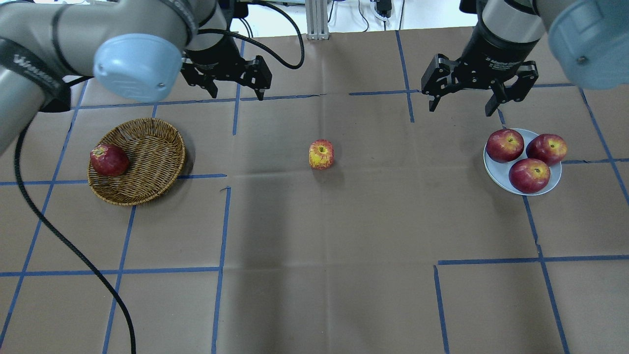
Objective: Transfer apple from basket to plate
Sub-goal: 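Move the right gripper over the apple while the left gripper returns above the basket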
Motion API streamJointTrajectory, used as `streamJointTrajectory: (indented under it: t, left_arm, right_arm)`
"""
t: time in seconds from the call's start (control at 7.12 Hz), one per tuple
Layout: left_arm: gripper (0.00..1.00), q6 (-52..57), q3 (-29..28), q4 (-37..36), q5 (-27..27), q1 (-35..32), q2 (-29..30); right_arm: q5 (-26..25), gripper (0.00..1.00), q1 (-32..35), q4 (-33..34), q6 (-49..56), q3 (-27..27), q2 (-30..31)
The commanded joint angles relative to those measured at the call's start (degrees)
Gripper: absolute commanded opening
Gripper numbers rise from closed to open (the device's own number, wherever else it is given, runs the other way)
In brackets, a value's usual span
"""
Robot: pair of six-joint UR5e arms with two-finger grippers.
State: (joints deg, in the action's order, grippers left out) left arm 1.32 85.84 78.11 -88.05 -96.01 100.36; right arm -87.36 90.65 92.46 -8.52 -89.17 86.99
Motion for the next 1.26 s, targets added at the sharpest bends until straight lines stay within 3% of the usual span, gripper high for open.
streamJointTrajectory:
  t: [0.0, 0.28, 0.56, 0.84, 1.12]
  left_arm:
    - [0.98, 5.06, 0.46, 8.61, -0.1, 4.5, -7.0]
    - [0.98, 5.53, 2.99, 13.45, -0.19, 4.6, -12.18]
    - [0.98, 6.66, 12.89, 11.99, -0.62, 5.21, -18.68]
    - [0.98, 7.37, 16.63, 5.05, -0.89, 5.48, -19.24]
    - [0.98, 7.47, 16.72, 4.59, -0.72, 5.66, -18.19]
  right_arm:
    - [-0.44, 1.0, 7.14, 6.99, -2.03, 1.11, -5.05]
    - [-1.66, 1.0, 14.0, 13.95, -2.47, 1.19, -9.98]
    - [-5.27, 1.0, 19.72, 18.34, -10.14, 2.07, -15.59]
    - [-5.37, 1.0, 21.15, 25.37, -13.63, 2.17, -22.54]
    - [-5.36, 1.0, 21.5, 28.47, -13.63, 1.99, -26.86]
